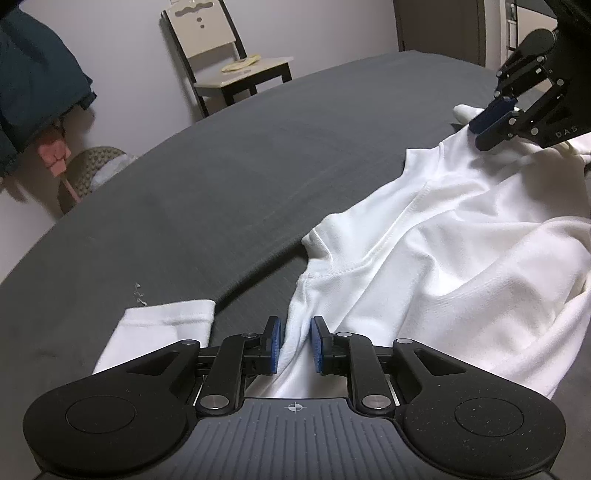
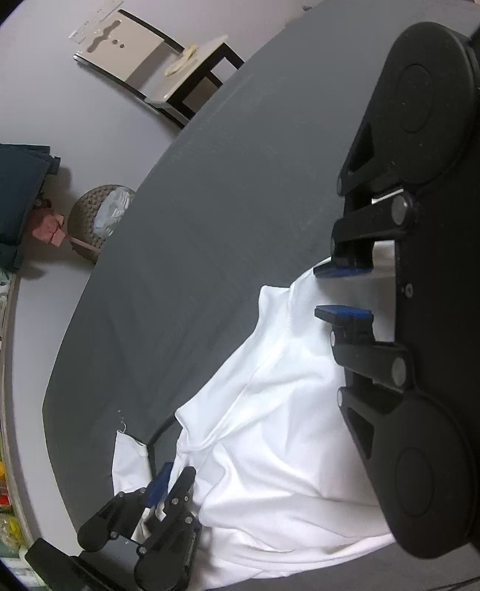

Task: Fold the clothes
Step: 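Grasp the shirt hem with the left gripper while the right gripper holds its edge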

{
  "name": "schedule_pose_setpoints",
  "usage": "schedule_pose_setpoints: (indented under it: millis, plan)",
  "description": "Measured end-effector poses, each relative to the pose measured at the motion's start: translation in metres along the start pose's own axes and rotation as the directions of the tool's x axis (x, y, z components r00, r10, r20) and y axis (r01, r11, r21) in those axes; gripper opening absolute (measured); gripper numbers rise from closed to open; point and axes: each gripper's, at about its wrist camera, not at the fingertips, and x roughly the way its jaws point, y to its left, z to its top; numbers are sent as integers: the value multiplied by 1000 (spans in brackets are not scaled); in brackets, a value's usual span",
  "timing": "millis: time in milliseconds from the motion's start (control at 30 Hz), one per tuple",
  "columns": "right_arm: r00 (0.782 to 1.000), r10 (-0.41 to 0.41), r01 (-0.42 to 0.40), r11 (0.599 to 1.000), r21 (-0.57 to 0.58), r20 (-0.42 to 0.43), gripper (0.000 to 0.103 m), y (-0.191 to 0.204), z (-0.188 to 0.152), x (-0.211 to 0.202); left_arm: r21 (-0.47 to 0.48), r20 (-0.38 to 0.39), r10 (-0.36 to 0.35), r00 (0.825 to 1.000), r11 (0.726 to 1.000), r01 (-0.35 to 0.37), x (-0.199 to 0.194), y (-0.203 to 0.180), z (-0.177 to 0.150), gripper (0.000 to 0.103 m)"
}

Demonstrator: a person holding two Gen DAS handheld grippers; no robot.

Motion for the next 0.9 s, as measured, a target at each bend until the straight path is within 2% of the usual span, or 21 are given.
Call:
schedule_pose_setpoints:
  millis: [33, 100, 233, 400, 567, 667, 733, 767, 800, 833, 900]
  plan:
    - [1000, -9, 9, 1000, -1, 4, 27, 0, 1, -1, 6, 4, 7, 1000, 1000, -7, 0, -1, 0, 23]
    - [1000, -26, 26, 1000, -4, 13, 30, 0, 2, -2, 14, 5, 6, 1000, 1000, -7, -1, -2, 1, 23]
    - [998, -61, 62, 998, -9, 31, 30, -1, 6, -4, 18, 18, 10, 1000, 1000, -11, -5, -3, 2, 23]
    - [999, -28, 29, 999, 26, -24, 29, -10, 5, 2, 15, 40, -20, 999, 1000, 19, -8, -1, 3, 24]
    - [999, -16, 17, 999, 37, -29, 29, -11, 2, 3, 3, 40, -30, 999, 1000, 30, -3, 0, -2, 23]
    - [1000, -10, 11, 999, 42, -29, 25, -11, 0, 5, -4, 38, -40, 998, 999, 40, -3, 0, -3, 23]
    - [999, -13, 14, 999, 33, -37, 22, -10, -1, 9, -9, 26, -54, 998, 998, 55, -2, 0, -3, 8]
    - [999, -14, 15, 999, 29, -41, 21, -10, -2, 11, 0, 21, -51, 998, 999, 51, -2, -1, -3, 7]
    - [999, -14, 16, 999, 31, -42, 17, -10, -3, 12, 8, 17, -49, 999, 999, 49, -2, -2, -4, 2]
    - [999, -15, 16, 999, 33, -42, 10, -10, -5, 14, 13, 17, -46, 999, 999, 46, -2, -3, -3, 2]
    - [999, -18, 19, 999, 42, -33, 6, -9, -7, 15, 21, 27, -17, 1000, 1000, 16, -4, -6, -3, 2]
